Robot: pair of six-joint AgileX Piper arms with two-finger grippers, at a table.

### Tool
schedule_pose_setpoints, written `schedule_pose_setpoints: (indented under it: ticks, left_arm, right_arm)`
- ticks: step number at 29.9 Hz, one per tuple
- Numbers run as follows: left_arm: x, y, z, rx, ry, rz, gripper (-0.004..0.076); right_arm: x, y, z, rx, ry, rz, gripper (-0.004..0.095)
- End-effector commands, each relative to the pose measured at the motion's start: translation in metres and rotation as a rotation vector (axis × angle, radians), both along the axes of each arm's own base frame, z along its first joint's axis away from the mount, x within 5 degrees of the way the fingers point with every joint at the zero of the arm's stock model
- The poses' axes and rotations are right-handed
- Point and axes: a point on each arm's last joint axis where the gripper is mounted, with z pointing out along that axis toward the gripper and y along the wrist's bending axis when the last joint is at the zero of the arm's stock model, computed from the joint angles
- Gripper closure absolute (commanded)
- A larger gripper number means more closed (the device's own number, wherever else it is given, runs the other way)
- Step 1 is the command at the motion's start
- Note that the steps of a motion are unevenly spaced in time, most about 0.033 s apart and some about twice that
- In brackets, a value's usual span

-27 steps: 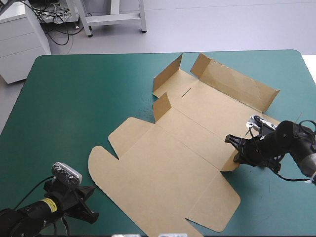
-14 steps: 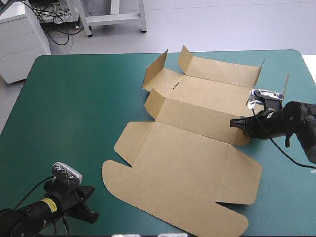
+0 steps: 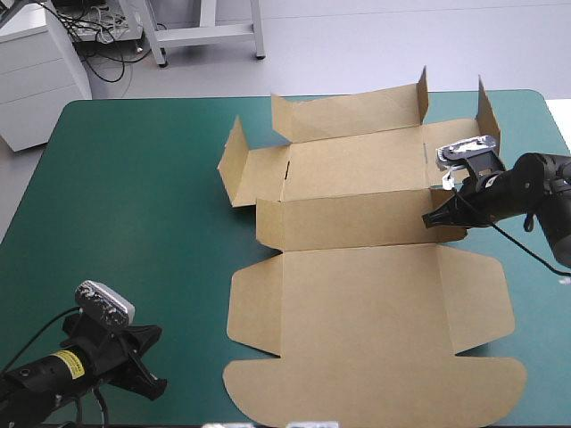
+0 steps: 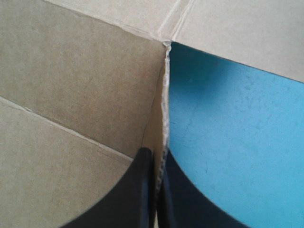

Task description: Fold the box

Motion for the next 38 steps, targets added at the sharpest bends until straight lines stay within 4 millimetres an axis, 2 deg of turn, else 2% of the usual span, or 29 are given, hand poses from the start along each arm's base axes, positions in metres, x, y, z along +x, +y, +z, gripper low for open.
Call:
schedule_pose_setpoints:
  ticks: [1,6,10,17,23,32,38]
  left_arm:
    - [0.001,0.000,0.022,-0.015,-0.032,0.011,0.0756]
    - [-0.002,0.003,0.032,-0.001,-0.040,0.013,0.0756]
    - [-0.001,0.005,0.032,0.010,-0.046,0.035,0.0756]
    - [-0.001,0.008,0.030,0.030,-0.031,0.071,0.0756]
    - [-0.001,0.008,0.030,0.008,-0.007,0.097,0.0756]
    - [0.000,0.007,0.031,-0.003,-0.017,0.099,0.0756]
    - [-0.001,0.006,0.031,-0.018,-0.013,0.095,0.0756]
  right_arm:
    - [0.006,0.001,0.019,-0.060,-0.145,0.093,0.0931]
    - [0.022,0.006,0.022,-0.095,-0.191,0.160,0.0931]
    - [0.035,0.021,0.030,-0.139,-0.284,0.258,0.0931]
    - [0.063,0.064,0.042,-0.200,-0.414,0.453,0.0932]
    - [0.076,0.102,0.050,-0.289,-0.496,0.671,0.0932]
    - [0.076,0.153,0.038,-0.417,-0.569,0.990,0.0932]
    - [0.079,0.172,0.022,-0.426,-0.570,1.059,0.0932]
